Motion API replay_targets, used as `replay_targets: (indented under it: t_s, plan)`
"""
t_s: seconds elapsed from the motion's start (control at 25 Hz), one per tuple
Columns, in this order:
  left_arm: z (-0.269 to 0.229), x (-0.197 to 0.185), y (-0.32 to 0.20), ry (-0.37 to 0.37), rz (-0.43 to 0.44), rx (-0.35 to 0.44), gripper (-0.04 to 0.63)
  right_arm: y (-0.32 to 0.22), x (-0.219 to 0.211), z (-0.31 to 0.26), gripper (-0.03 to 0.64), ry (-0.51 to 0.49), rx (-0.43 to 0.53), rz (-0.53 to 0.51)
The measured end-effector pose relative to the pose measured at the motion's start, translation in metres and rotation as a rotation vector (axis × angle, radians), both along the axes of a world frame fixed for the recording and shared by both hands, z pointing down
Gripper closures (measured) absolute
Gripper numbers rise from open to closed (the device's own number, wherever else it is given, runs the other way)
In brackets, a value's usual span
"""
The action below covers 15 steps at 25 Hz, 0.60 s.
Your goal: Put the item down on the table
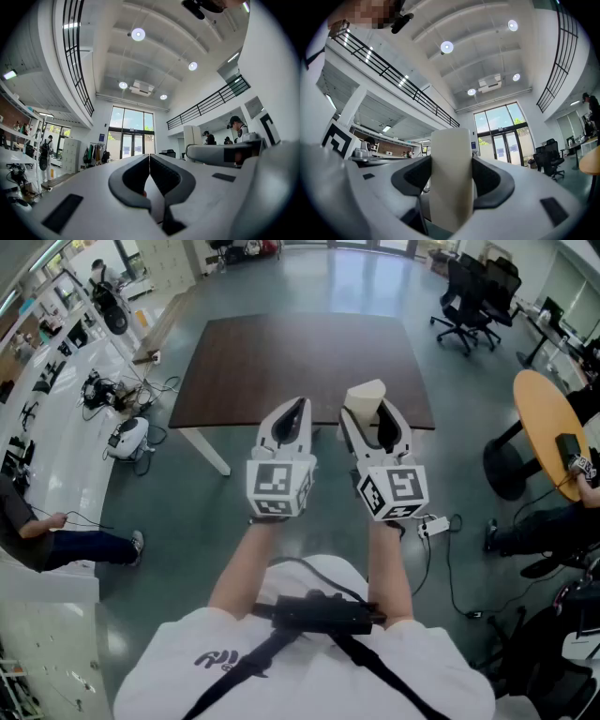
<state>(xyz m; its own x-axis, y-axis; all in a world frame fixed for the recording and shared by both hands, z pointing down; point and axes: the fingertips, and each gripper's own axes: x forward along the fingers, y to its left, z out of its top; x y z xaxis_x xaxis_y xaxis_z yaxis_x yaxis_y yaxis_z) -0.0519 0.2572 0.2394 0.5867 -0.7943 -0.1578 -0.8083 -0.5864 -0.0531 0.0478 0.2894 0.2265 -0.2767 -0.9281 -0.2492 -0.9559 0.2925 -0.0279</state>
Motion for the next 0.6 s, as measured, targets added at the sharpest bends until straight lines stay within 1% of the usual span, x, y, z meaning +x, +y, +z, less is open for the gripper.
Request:
replay_targets:
  t_s: [0.16,0.28,0.44,0.6]
  plan:
    - [0.010,0.016,0.009,-0.015,0.014,-0.004,0.583,0.006,0.015,0.007,0.330,-0.013,0.001,0.009]
    - [0.019,0.025,0.014,-0.024,0.021,-0.017,0.583,0.008,0.028,0.013,0.330,-0.010,-0.002,0.037]
    - [0.032,0.022,0.015,-0.032,-0.016,-0.041,0.583,0.006,0.030,0.020,0.330,-0.008,-0.007,0.014]
    - [0.044,0.011,-0.002,-0.038,-0.064,-0.070,0.583,-0.016,0.026,0.028,0.330,-0.019,-0.030,-0.021]
